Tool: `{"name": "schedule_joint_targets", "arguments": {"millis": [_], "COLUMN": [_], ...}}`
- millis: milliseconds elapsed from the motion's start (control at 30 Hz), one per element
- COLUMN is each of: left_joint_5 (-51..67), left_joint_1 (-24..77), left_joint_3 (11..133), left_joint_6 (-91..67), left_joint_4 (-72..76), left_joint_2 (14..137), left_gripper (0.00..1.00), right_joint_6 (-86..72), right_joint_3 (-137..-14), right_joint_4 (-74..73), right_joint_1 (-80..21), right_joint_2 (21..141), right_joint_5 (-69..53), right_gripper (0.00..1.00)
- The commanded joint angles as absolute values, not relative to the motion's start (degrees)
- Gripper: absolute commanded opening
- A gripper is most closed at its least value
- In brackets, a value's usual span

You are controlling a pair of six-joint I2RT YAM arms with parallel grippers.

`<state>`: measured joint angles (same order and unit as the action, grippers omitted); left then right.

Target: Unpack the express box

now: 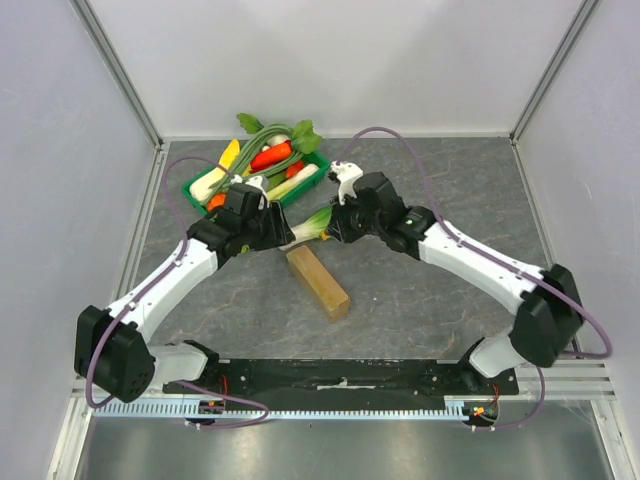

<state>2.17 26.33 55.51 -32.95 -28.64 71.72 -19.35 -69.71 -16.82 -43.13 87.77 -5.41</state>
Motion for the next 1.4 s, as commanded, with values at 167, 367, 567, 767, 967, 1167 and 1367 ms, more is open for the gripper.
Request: {"name": "schedule_joint_targets", "arguments": {"millis": [167, 367, 567, 767, 967, 1167, 1367], "left_joint_5": [13.78, 22.50, 25.83, 26.90, 27.68, 28.92, 15.64], "left_joint_1": [25.75, 25.84, 26.45, 27.51, 27.51, 27.77, 28.04], "left_joint_3": [68.19, 70.40, 68.38, 65.31, 63.99, 62.93, 64.07], "left_joint_6": [-25.49, -23.55, -23.73, -22.24, -17.94, -10.31, -7.46], "left_joint_4": [-22.86, -19.95, -17.49, -16.26, -16.96, -18.19, -20.83], "left_joint_2": [83.83, 90.52, 92.98, 92.11, 89.21, 87.01, 85.08], "left_gripper": [0.62, 0.61, 0.60, 0.60, 0.61, 0.68, 0.69], "right_joint_6": [-16.96, -16.79, -19.86, -24.87, -27.42, -28.56, -29.44], "right_joint_3": [-59.95, -53.97, -48.35, -44.56, -41.66, -41.66, -40.52], "right_joint_4": [-25.05, -24.17, -16.20, -12.04, -10.81, -10.11, -11.25], "right_joint_1": [-51.23, -60.10, -61.26, -61.26, -61.26, -60.73, -60.38], "right_joint_2": [66.98, 66.97, 68.47, 67.42, 64.25, 64.34, 62.15], "right_joint_5": [-12.91, -9.35, -1.33, 9.83, 20.12, 23.21, 22.24], "right_gripper": [0.00, 0.00, 0.00, 0.00, 0.00, 0.00, 0.00]}}
